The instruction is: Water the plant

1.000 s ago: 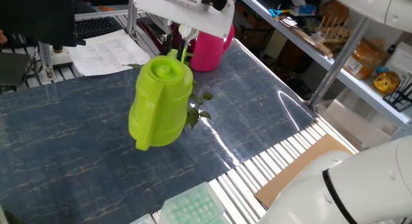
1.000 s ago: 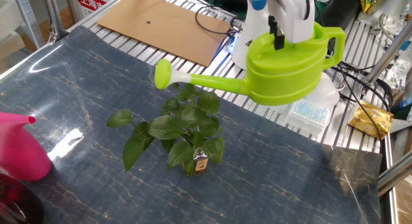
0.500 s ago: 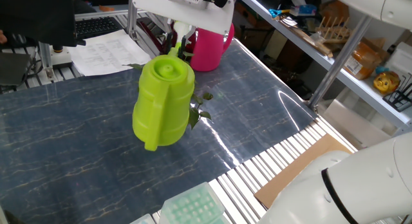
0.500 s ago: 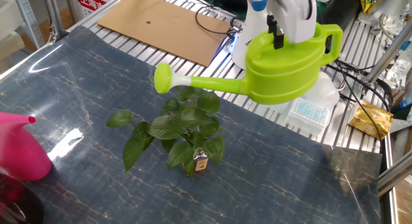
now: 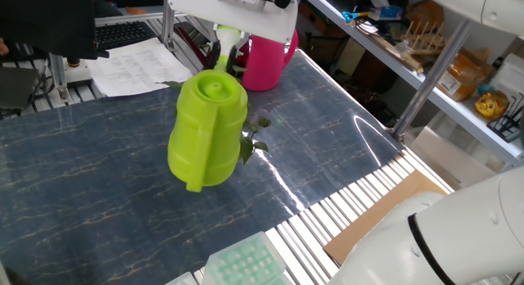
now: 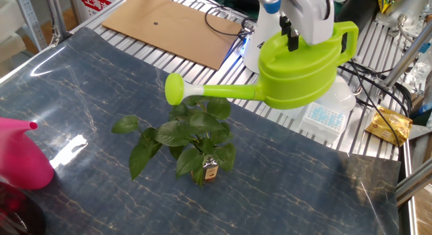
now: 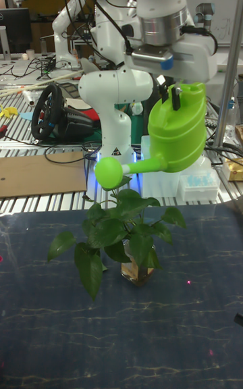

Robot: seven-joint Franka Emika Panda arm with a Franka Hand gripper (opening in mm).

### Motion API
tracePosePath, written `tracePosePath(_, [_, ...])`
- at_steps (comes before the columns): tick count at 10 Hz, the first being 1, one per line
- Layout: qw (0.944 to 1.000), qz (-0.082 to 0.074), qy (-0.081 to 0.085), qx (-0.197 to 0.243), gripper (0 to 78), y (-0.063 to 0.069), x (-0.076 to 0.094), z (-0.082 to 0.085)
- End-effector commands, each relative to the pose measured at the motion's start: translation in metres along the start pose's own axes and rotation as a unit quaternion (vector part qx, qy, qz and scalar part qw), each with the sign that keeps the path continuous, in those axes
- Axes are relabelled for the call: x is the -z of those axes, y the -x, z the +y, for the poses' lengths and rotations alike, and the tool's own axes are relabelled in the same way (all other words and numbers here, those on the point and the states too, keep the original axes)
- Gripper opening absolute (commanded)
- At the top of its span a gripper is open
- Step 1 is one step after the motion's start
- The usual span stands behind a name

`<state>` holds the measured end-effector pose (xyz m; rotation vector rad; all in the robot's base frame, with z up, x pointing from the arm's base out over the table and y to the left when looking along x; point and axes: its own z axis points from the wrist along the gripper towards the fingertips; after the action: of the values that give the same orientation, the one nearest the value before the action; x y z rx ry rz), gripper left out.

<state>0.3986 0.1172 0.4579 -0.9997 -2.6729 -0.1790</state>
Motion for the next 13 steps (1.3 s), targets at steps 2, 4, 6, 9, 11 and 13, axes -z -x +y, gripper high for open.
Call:
tracePosePath(2, [0.9995,0.014,0.01,-0.026,1.2,-0.005,0.001,0.003])
tracePosePath(4, [0.9988,0.02,0.013,-0.042,1.2,-0.031,-0.003,0.015])
tracePosePath(6, [0.9981,0.029,0.02,-0.051,1.2,-0.039,-0.007,0.021])
tracePosePath(9, [0.9962,0.053,0.039,-0.057,1.2,-0.043,-0.017,0.025])
tracePosePath(11, [0.9954,0.06,0.045,-0.06,1.2,-0.045,-0.018,0.024])
tracePosePath(13, [0.9949,0.061,0.046,-0.065,1.2,-0.051,-0.018,0.025])
